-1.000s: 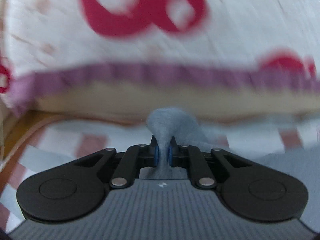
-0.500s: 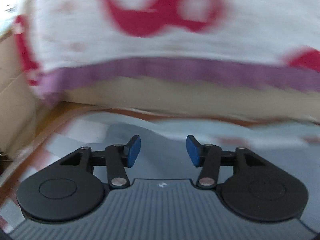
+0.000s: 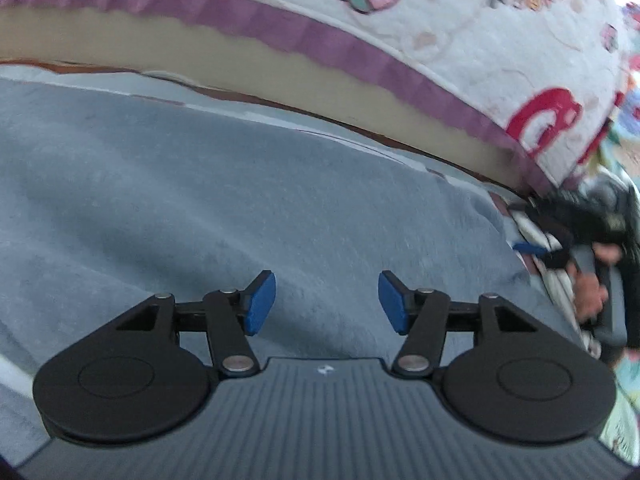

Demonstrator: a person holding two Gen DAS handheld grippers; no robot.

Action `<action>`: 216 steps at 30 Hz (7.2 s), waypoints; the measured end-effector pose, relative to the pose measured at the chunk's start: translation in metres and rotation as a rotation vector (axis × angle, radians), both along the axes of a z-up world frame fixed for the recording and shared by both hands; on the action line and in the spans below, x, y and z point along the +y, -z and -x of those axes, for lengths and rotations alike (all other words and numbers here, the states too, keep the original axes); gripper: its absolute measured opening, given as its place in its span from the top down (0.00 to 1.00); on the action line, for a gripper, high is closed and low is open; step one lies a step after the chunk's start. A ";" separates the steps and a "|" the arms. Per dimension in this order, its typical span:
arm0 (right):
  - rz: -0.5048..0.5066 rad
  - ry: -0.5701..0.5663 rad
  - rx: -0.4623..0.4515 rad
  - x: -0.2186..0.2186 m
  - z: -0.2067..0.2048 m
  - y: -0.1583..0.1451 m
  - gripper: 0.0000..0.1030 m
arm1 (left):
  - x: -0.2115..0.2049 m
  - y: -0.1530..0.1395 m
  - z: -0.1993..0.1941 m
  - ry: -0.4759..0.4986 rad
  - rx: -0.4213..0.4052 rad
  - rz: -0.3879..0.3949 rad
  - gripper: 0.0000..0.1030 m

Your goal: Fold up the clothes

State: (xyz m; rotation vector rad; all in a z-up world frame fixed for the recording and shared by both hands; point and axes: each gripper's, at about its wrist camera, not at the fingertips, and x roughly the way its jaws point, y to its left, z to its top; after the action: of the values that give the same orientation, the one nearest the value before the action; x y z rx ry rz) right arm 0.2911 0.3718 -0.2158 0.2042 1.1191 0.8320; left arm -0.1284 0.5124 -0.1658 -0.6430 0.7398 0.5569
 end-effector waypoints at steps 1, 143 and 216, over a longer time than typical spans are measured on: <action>0.034 0.000 -0.032 0.006 -0.002 0.001 0.14 | -0.009 0.005 -0.006 0.022 0.003 0.010 0.45; 0.188 0.048 -0.453 -0.211 0.141 -0.009 0.88 | 0.012 -0.042 0.169 -0.345 -0.092 0.006 0.36; 0.166 -0.630 -0.572 -0.113 0.264 -0.019 0.42 | 0.137 0.063 0.414 -0.506 0.159 0.010 0.15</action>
State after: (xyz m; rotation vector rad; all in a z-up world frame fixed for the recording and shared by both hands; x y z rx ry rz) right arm 0.0269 0.2592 -0.1969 -0.5280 0.6949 1.2447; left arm -0.5425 0.6499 -0.2283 -0.8073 0.7284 1.0792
